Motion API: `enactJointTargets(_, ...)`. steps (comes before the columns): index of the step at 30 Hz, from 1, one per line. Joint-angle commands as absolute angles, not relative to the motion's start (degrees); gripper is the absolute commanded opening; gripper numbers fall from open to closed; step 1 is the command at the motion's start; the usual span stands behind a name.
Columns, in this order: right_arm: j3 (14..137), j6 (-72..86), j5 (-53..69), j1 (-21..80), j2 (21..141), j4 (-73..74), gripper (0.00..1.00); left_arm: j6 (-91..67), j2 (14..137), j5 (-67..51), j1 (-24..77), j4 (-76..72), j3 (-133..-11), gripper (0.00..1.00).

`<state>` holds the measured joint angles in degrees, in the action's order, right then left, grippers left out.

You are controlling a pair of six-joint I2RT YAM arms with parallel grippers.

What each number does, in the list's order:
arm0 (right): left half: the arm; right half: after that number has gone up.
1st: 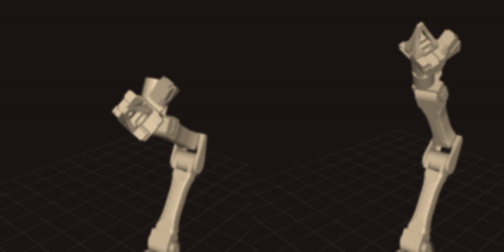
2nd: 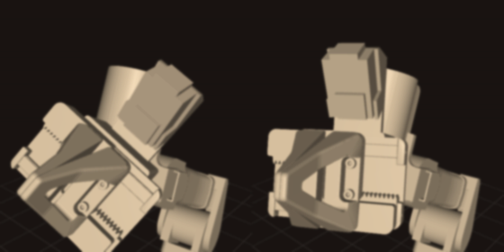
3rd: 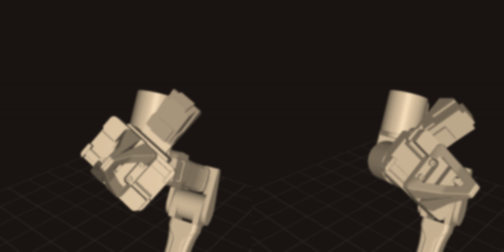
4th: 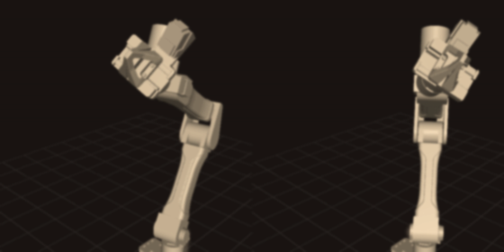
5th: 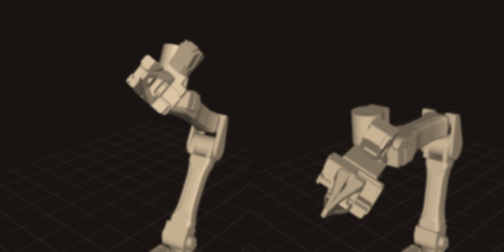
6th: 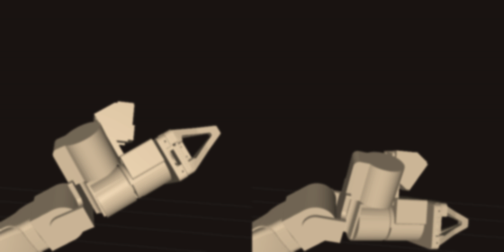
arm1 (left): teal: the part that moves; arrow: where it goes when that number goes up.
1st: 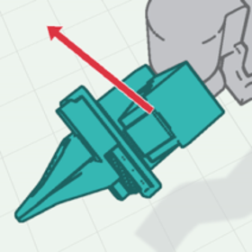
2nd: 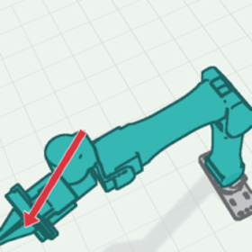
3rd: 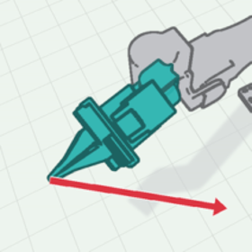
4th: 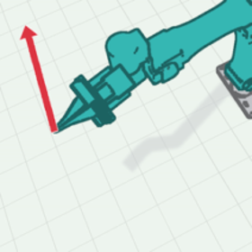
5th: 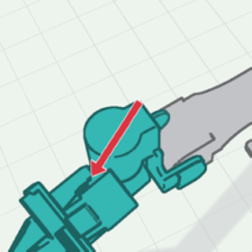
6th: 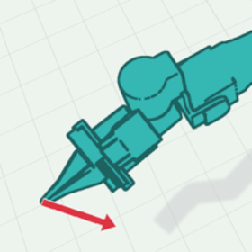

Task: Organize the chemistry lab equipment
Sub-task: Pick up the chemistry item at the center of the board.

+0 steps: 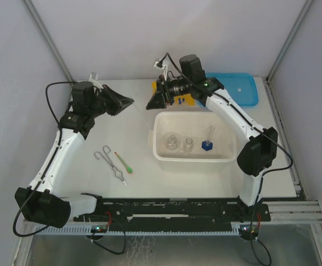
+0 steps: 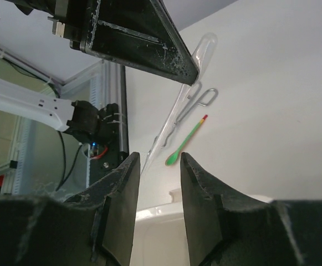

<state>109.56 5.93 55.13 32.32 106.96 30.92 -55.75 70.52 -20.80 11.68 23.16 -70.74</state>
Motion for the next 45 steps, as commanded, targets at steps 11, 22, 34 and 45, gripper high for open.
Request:
enactJointTargets(11,113.6,12.0,60.7,33.9,110.3,23.5,0.32,-57.1,67.2,-20.8,12.4,21.3,-72.5,0.11)
enactJointTargets(22,113.7,11.8,60.8,34.8,112.6,23.7,0.33,-57.7,66.6,-21.0,12.4,20.7,-72.0,0.11)
enactJointTargets(34,114.0,13.2,61.3,35.5,113.0,22.1,0.31,-57.6,67.3,-21.5,12.8,20.2,-71.2,0.11)
enactJointTargets(45,114.6,14.6,61.8,35.6,114.1,21.2,0.14,-57.4,67.9,-21.6,13.1,20.2,-71.0,0.12)
